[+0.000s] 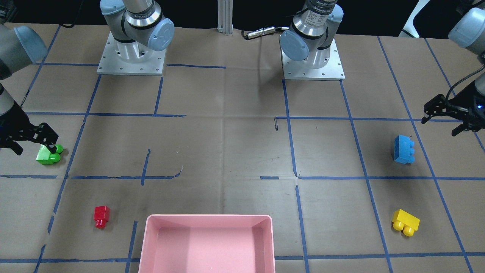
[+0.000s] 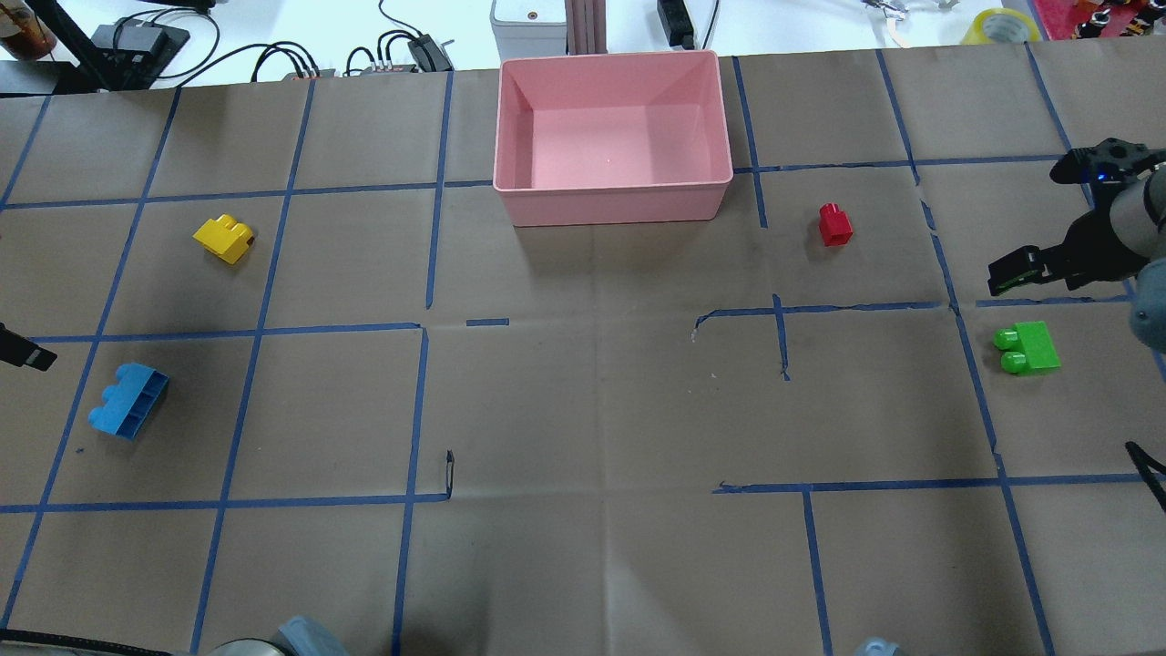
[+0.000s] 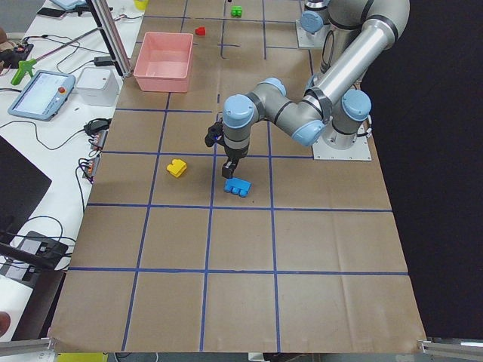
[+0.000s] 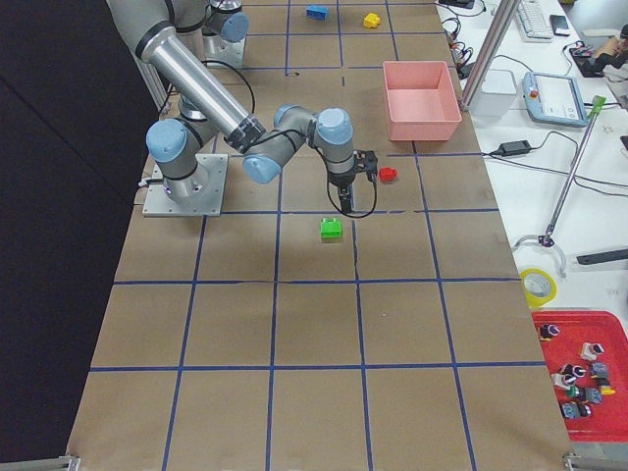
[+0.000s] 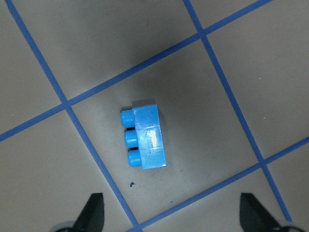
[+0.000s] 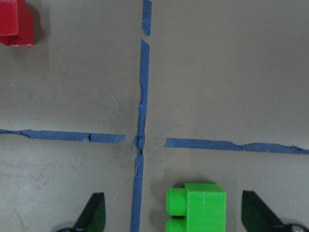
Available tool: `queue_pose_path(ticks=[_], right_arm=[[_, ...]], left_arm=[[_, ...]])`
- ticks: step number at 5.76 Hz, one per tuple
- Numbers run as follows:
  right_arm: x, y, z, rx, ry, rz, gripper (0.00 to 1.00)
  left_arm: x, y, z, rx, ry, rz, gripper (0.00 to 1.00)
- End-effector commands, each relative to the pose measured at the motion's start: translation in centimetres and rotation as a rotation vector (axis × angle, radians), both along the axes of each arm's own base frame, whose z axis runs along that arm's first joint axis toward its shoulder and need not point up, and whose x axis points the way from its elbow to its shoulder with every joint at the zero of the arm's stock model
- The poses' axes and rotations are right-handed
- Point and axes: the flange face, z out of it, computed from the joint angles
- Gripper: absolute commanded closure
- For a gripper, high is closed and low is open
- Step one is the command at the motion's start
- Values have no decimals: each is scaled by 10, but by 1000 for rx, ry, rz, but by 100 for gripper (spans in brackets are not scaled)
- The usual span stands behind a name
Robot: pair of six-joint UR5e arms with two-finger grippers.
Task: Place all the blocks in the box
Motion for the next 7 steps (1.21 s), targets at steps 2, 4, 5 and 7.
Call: queue_pose_path(ticks=[2,4,5,7], right_arm=[[-2,16,-39,-11,29,17,1],[-34,33,-51,38,42,-54,1],[-40,36,-58,52,33,-66,1],[-37,39,-64,58,25,-66,1]], left_arm=[[-8,8,-63,-14,1,36,1],[3,-2,-93,-20,-3,39,1],[0,0,-111,4,22,38,1],[2,-1,-138,31,44,27,1]])
